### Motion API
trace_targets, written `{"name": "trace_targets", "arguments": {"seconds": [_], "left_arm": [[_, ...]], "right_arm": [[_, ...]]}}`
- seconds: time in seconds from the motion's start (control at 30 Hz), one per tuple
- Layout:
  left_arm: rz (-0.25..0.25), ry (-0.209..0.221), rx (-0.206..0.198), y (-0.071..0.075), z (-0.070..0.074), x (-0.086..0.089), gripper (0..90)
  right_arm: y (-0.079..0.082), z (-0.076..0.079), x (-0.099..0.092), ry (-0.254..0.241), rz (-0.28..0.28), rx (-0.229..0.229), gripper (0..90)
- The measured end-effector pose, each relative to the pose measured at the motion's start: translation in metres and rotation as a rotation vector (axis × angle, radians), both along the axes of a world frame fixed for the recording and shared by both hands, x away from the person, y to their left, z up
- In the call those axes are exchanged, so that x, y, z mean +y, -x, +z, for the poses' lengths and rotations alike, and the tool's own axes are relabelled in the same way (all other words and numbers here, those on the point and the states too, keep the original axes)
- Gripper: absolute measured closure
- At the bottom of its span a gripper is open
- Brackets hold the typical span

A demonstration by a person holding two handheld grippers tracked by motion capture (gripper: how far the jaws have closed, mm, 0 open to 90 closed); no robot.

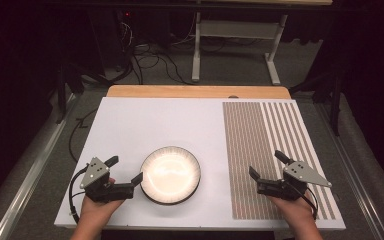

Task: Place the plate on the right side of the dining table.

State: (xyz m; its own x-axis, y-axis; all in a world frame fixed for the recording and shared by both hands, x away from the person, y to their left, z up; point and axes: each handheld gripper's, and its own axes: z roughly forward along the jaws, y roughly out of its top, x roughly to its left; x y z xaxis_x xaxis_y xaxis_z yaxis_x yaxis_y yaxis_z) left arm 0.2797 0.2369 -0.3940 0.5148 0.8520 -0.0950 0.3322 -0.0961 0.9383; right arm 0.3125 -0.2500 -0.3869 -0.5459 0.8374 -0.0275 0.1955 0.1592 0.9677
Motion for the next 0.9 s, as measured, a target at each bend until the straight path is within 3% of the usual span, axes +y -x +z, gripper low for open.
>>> {"name": "trace_targets", "arguments": {"seconds": [0.47,0.73,0.9], "left_arm": [[0.002,0.008,0.004,0.0,-0.001,0.0,0.4],[0.0,0.01,0.006,-0.001,-0.001,0.0,0.4],[0.002,0.009,0.002,-0.001,0.0,0.0,0.4]], "right_arm": [[0.0,0.0,0.002,-0.001,0.009,-0.001,1.7],[0.003,0.007,0.005,0.0,0.004,0.022,4.4],[0.007,0.013,0.013,0.039,0.029,0.006,11.1]]}}
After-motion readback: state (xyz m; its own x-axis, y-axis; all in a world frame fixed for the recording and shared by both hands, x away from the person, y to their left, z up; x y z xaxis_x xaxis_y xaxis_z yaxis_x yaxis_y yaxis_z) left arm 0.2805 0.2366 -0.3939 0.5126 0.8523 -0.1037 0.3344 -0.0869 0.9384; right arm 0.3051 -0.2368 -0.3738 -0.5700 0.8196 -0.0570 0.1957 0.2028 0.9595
